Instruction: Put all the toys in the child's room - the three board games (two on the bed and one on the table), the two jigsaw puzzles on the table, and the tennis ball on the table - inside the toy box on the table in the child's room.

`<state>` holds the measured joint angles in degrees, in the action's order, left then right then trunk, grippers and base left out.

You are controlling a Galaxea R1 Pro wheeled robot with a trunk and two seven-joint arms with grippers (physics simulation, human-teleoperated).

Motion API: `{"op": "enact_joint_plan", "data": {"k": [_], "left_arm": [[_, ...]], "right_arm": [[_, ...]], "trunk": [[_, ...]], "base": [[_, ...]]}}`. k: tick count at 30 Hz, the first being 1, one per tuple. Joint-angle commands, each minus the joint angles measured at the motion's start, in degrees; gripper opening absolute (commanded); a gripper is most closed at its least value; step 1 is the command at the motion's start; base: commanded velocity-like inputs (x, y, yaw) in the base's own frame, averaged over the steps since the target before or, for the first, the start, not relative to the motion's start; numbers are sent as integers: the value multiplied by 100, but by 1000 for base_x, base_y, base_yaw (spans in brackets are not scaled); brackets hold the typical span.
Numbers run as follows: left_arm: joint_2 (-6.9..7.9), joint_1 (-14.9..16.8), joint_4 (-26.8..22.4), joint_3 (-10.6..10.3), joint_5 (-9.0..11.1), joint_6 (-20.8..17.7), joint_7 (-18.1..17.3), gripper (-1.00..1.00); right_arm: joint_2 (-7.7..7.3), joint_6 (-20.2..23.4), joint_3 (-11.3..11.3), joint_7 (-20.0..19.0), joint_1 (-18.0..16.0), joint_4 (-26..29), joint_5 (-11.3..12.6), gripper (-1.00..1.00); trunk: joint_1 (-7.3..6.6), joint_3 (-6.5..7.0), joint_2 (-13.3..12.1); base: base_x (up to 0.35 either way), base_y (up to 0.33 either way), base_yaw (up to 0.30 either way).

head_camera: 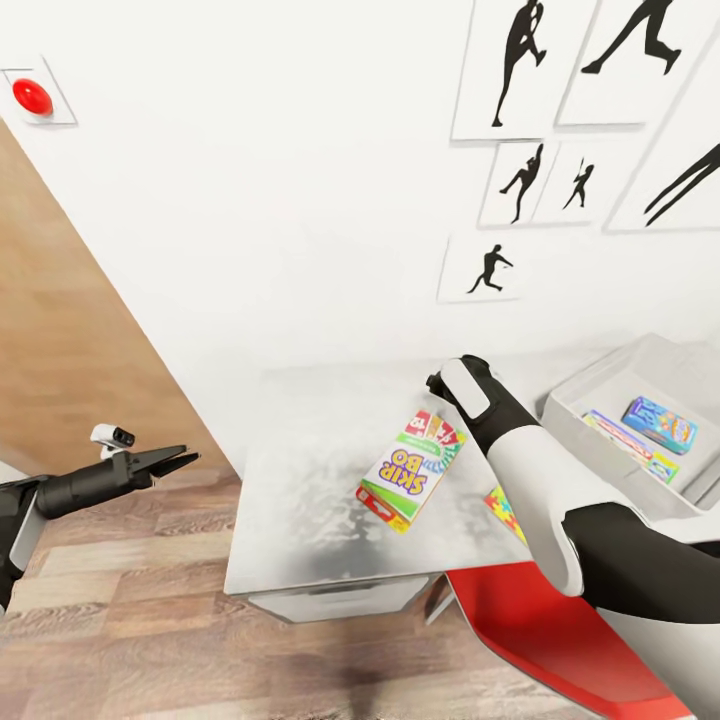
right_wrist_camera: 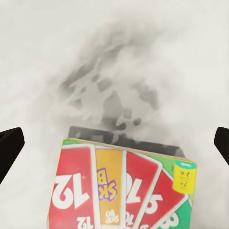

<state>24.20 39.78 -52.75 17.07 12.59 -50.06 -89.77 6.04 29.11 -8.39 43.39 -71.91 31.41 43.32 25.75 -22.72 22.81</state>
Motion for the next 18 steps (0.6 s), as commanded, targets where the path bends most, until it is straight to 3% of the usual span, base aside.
{"op": "enact_joint_plan", "data": {"k": [1,8,18], "left_arm": [[83,-20,-112,-1,0,-74,-23,100],[281,-121,-344,5,27,-111,-23,100],[314,-145,-375,7,191,-118,-23,100]], "right_arm": [[-2,24,-30,40,-6,6,36,100],[2,24,-31,43,-7,6,36,100],[4,24,-24,46,-15,13,28,100]], "trunk": [[3,-19,11],[3,-85,11],[3,-179,11]], "base": [[0,0,0],[0,0,0],[0,0,0]]}}
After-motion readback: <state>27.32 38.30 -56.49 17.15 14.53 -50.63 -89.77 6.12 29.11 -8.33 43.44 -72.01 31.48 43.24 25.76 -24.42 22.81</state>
